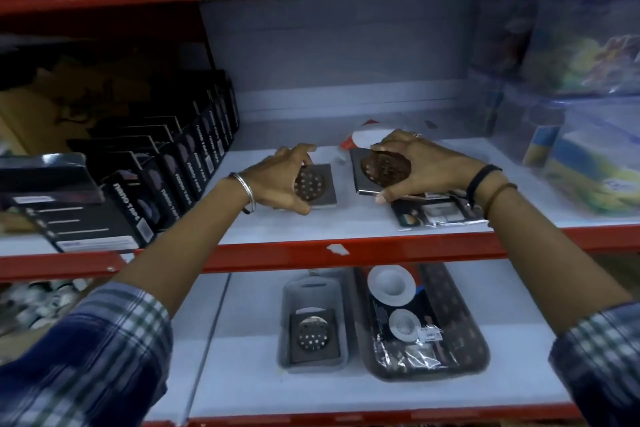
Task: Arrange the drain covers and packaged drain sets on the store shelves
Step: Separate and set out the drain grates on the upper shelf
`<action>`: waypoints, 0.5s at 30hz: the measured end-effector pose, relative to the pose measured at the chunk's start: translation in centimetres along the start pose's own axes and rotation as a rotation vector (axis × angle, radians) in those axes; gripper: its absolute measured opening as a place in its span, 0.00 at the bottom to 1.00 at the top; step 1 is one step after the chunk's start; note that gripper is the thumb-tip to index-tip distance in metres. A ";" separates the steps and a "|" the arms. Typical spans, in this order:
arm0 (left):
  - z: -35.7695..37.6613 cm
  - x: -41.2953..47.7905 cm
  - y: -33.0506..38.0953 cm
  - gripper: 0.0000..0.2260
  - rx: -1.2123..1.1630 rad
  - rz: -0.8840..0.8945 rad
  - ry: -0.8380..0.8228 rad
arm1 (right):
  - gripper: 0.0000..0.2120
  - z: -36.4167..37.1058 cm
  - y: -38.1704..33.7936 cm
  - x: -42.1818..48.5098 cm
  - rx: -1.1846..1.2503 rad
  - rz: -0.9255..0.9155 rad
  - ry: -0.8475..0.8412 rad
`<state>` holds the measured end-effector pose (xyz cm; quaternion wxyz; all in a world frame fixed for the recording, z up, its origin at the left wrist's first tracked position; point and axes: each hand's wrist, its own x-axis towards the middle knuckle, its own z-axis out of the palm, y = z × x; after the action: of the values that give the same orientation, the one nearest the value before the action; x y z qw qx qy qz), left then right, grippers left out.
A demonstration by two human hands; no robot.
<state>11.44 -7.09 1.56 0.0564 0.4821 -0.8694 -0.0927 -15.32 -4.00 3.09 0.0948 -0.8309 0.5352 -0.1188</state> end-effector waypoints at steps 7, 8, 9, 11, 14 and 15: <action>1.2 0.9 -3.5 0.52 -0.085 -0.051 -0.123 | 0.39 2.3 -5.5 4.2 0.019 -0.034 -0.084; 1.4 0.9 -3.8 0.52 -0.104 -0.060 -0.144 | 0.35 2.6 -5.9 4.8 0.003 -0.022 -0.105; 1.5 0.9 -4.1 0.53 -0.134 -0.070 -0.164 | 0.34 3.0 -6.3 5.4 -0.020 -0.011 -0.130; 1.2 0.4 -4.7 0.52 -0.237 -0.087 -0.183 | 0.35 3.7 -7.0 6.4 -0.042 0.002 -0.161; 0.0 -0.5 -5.5 0.48 -0.463 -0.131 -0.083 | 0.37 4.9 -8.4 8.0 -0.052 0.006 -0.186; -0.2 -0.6 -5.5 0.46 -0.494 -0.174 -0.019 | 0.37 5.3 -8.9 8.5 -0.057 0.006 -0.196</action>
<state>16.39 -9.48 0.59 0.1563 0.5257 -0.7761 -0.3112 -2.66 -7.94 1.36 0.1236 -0.8393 0.5290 -0.0215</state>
